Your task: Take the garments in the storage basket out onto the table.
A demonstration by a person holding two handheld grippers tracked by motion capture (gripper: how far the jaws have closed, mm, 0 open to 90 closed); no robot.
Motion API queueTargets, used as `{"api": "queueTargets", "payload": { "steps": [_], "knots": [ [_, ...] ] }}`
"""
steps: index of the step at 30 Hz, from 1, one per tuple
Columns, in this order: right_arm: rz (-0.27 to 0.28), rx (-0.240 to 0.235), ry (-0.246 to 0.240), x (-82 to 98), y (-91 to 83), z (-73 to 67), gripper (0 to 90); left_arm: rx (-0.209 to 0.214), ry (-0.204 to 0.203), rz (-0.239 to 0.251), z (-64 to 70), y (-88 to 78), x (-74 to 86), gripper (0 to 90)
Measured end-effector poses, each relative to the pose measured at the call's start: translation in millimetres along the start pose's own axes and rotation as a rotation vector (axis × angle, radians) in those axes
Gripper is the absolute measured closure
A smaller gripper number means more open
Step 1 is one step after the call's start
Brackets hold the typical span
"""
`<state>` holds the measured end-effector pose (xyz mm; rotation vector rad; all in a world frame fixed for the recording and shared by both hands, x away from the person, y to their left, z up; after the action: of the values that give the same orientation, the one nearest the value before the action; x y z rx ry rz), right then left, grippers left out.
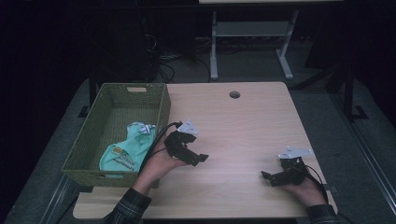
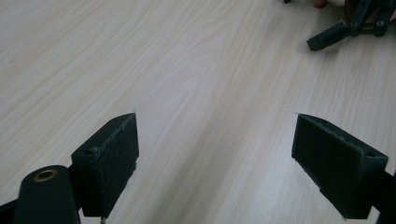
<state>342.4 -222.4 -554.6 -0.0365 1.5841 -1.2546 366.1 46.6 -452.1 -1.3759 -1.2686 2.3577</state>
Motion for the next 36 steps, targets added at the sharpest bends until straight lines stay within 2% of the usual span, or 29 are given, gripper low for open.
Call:
{"api": "queueTargets", "payload": {
  "steps": [1, 3, 5, 8, 10, 12, 14, 17, 19, 20, 24, 32, 36],
  "knots": [
    [0.000, 0.000, 0.001, 0.0, 0.0, -0.1, 0.0, -0.006, 0.012, 0.002, -2.3, -2.3, -1.5, 14.0],
    [0.000, 0.000, 0.000, -0.1, 0.0, 0.0, 0.0, 0.003, -0.009, 0.015, -2.4, -5.2, -4.2, 14.3],
    [0.000, 0.000, 0.000, 0.0, 0.0, 0.0, 0.0, 0.000, 0.006, 0.009, -4.1, -7.8, -5.6, 14.3],
    [0.001, 0.000, 0.000, -0.1, 0.0, 0.0, 0.0, 0.007, 0.005, 0.010, -3.5, -11.8, -7.9, 14.5],
    [0.001, 0.000, -0.001, -0.1, 0.0, 0.1, 0.0, -0.004, 0.015, 0.024, -5.5, -15.8, -11.8, 14.4],
    [0.001, 0.000, -0.001, -0.1, 0.0, 0.1, 0.0, -0.005, 0.001, 0.032, -4.7, -18.4, -14.1, 14.4],
    [0.001, 0.000, -0.001, -0.1, 0.0, 0.1, 0.0, -0.021, 0.030, 0.013, -7.1, -20.8, -14.2, 14.4],
    [0.002, 0.000, -0.003, -0.1, 0.1, 0.2, 0.0, -0.021, 0.015, 0.028, -10.1, -23.9, -17.0, 14.4],
    [0.002, 0.000, -0.002, -0.1, 0.1, 0.2, 0.0, -0.023, 0.010, 0.021, -13.4, -26.6, -17.8, 14.4],
    [0.000, 0.001, 0.000, 0.0, 0.0, 0.2, 0.0, -0.025, 0.018, 0.021, -14.7, -27.8, -18.6, 14.4],
    [-0.002, 0.009, 0.004, 0.4, -0.2, 1.0, 0.0, -0.065, 0.038, 0.024, -20.0, -37.3, -20.0, 15.7],
    [-0.002, 0.008, 0.003, 0.4, -0.3, 1.0, 0.0, -0.053, -0.002, 0.043, -28.6, -47.1, -18.0, 15.7],
    [-0.003, 0.008, 0.003, 0.5, -0.3, 1.0, 0.0, -0.055, -0.001, 0.047, -31.6, -51.9, -17.3, 15.7]
  ]
}}
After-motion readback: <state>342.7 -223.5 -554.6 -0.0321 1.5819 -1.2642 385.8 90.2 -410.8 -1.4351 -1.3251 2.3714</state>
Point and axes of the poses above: each handheld gripper's, and its own axes: y roughly forward along the jaws, x roughly out of its underside, z roughly to its right, the point moved 10 cm from there along y, roughly forward along the jaws, and after that the axes turned 13 degrees about -y, right-handed, at the moved point
